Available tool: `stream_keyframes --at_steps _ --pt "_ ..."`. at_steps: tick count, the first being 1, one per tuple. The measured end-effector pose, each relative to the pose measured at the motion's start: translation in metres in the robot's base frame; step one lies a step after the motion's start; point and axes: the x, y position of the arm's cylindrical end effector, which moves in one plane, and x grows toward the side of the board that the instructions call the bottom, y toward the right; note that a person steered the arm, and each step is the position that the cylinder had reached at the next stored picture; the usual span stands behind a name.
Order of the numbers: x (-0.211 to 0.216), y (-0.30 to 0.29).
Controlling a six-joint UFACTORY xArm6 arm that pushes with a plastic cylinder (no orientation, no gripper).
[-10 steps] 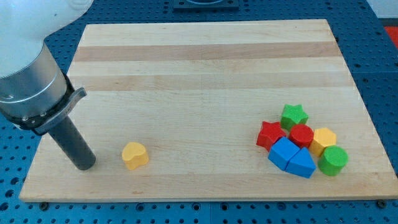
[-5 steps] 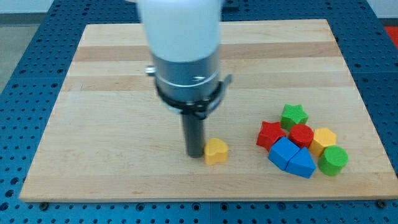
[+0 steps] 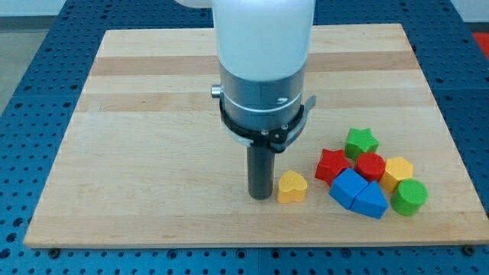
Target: Move the yellow heart below the red star
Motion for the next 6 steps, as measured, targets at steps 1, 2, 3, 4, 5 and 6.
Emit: stream_keyframes --at_steps 1,2,3,4,5,6 --pt "0.008 0.013" --pt "0.008 0.019" --pt "-0.002 0.046" --pt "-0.009 0.066" --pt "-0.009 0.066" --pt "-0.009 0.038"
